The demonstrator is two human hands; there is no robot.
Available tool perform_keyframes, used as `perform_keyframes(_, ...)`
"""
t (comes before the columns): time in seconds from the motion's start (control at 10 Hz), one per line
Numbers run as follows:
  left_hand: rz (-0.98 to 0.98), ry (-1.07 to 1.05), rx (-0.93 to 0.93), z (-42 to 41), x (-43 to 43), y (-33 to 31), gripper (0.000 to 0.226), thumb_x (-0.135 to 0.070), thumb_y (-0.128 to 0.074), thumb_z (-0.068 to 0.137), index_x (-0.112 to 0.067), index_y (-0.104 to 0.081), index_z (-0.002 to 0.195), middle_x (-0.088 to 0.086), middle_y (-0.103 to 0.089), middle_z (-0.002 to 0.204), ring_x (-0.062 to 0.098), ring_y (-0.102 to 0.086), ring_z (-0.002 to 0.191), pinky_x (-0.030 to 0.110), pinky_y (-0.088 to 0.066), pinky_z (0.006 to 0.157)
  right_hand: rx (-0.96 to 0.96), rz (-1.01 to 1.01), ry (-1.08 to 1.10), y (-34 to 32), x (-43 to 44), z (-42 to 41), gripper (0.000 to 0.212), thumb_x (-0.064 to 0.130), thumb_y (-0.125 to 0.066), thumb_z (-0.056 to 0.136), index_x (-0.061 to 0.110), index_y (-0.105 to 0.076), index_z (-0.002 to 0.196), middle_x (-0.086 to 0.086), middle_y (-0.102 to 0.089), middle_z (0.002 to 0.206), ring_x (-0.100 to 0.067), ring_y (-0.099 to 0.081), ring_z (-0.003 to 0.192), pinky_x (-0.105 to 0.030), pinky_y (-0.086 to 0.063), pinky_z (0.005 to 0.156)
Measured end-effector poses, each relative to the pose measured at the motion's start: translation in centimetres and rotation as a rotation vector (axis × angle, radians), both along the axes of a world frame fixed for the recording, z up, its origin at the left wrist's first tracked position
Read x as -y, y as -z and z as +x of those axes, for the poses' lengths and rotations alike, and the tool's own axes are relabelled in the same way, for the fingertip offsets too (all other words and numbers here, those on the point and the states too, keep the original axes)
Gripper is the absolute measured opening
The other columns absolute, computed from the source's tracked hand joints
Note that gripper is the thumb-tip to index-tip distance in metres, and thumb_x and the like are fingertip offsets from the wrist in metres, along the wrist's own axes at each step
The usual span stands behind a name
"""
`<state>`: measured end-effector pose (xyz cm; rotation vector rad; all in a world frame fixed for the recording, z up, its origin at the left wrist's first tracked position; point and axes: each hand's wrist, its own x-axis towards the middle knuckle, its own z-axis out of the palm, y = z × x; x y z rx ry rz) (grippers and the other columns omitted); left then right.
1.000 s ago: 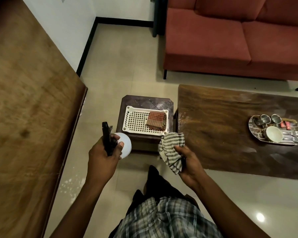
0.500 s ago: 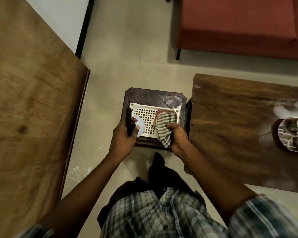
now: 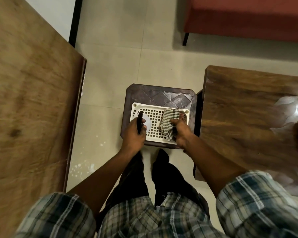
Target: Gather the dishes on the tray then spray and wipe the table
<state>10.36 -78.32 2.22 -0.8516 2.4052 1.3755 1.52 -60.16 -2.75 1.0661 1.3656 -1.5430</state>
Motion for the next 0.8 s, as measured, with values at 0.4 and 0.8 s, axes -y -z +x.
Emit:
perform_keyframes(0.4,-0.053,0.044,0.11,-1.0,0.7,-2.2,0.05,-0.029,-0.06,0.104,-0.016,-0.05,0.152,0.011,-0.058,0.148,0.032,-0.058,0.135,0.038,-0.047,0.111,-0.454,0.453,-0.404,-3.4,-0.8,4.8,0.064,0.017,-0.064,0.099,0.019,-0.043,0.16,-0.004,-0.059,0.15,-0.027,-0.06,0.134,-0.045,-0.049,0.115)
perform_keyframes(0.8,-0.349,0.374,-0.366,-7.0,6.0,-17.9,0.062,-0.038,-0.041,0.113,-0.017,-0.024,0.169,0.009,-0.021,0.179,0.03,-0.017,0.166,0.046,-0.016,0.135,-0.979,0.608,-0.494,-19.4,3.0,1.8,0.062,0.038,-0.051,0.11,0.022,-0.031,0.167,0.0,-0.034,0.172,-0.02,-0.034,0.158,-0.035,-0.028,0.127)
